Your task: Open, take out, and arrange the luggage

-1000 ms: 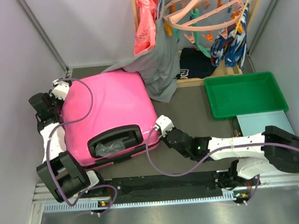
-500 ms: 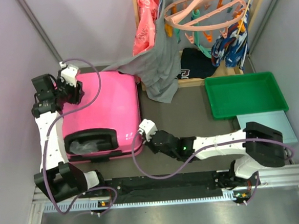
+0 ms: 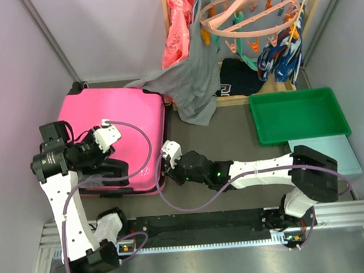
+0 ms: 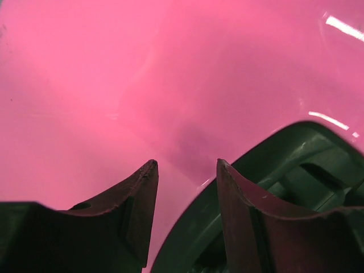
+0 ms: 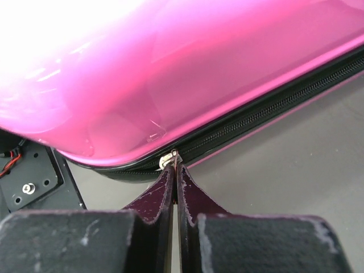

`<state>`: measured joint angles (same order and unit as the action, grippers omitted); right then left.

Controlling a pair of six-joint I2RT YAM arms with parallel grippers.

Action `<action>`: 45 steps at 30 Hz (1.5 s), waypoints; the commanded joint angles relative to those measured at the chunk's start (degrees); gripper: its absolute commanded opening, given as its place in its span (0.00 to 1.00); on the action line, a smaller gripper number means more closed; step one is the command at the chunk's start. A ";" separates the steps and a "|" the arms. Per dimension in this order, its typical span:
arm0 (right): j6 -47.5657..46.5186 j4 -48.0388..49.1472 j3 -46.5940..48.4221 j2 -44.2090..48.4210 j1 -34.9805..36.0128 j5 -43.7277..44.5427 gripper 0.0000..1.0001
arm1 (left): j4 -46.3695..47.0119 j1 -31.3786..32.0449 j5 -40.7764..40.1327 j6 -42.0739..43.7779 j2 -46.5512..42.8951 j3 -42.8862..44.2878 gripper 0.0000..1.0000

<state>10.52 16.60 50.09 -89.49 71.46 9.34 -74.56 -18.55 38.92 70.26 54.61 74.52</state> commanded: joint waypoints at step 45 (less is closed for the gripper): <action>4.59 8.18 18.47 -16.68 -22.51 -9.08 0.00 | -8.84 9.67 -11.34 -2.50 -15.16 -9.93 0.85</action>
<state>14.87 18.57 66.08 -105.25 50.76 -2.90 -77.91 -8.99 21.26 64.29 35.05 60.12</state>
